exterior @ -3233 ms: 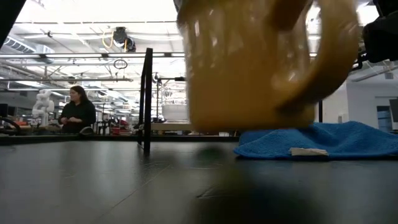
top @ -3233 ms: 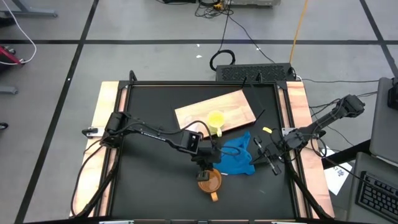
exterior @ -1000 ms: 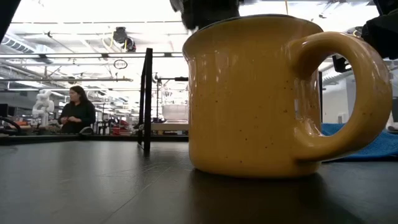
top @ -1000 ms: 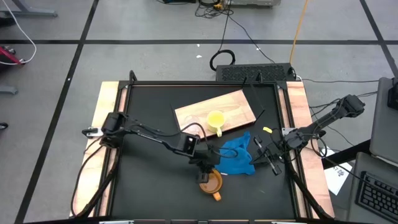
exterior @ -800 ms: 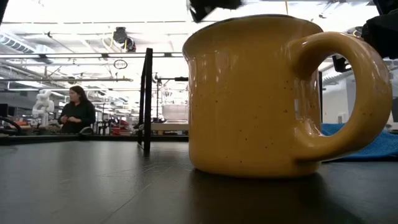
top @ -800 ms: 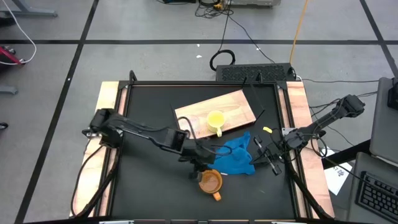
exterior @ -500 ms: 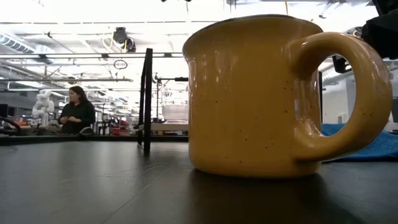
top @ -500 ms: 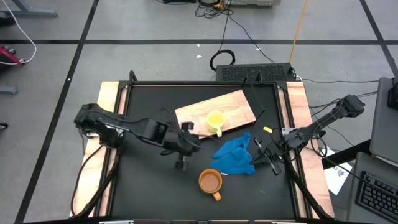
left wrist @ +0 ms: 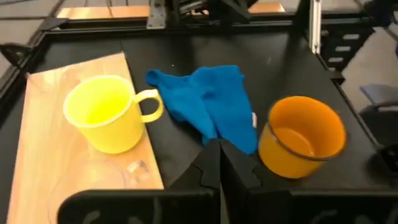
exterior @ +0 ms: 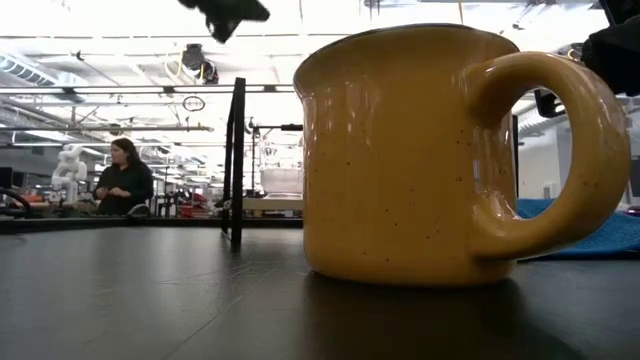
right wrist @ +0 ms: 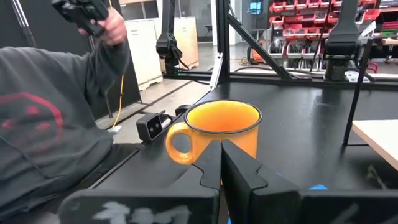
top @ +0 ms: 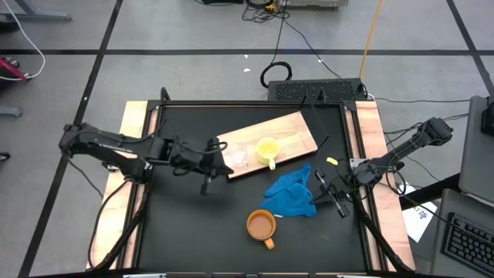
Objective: Stack small to large cups/mugs on shelf
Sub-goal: Put the orange mug on the shelf
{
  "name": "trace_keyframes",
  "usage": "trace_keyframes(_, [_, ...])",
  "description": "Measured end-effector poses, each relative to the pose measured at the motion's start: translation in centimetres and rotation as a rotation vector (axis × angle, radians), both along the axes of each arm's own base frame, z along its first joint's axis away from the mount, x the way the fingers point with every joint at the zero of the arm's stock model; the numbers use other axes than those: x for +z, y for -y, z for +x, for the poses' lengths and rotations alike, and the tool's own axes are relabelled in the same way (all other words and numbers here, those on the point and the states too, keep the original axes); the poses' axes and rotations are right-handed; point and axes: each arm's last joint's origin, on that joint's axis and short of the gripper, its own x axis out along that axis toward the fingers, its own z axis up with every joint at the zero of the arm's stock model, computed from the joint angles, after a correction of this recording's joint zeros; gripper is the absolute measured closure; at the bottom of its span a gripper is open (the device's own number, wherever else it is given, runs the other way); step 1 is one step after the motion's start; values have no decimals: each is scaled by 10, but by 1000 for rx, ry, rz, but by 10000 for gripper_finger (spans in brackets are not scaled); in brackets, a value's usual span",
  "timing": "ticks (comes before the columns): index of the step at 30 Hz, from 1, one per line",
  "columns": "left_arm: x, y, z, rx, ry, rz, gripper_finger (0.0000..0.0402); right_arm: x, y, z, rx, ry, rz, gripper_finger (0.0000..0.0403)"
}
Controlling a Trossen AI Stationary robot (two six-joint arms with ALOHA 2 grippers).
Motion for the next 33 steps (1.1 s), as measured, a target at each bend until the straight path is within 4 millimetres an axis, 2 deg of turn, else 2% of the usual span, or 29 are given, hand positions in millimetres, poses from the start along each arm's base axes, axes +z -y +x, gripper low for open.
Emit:
trace_keyframes(3, [-23,-5,-11,18,60,-3,400,0,0,0,0,4,-8,403])
trace_keyframes(7, [-44,-7,-29,30,143,11,401,0,0,0,-1,9,-15,403])
trace_keyframes(15, [-67,-14,-77,98,355,-1,401,0,1,1,-41,21,-41,403])
trace_keyframes(22, [-103,-16,-92,127,377,-16,401,0,3,2,-82,30,-77,403])
trace_keyframes(26, [-118,-17,-98,127,393,0,401,-7,4,3,-85,-56,-153,403])
trace_keyframes(33, [-139,-18,-108,128,414,-1,401,32,-4,19,-86,-89,-188,403])
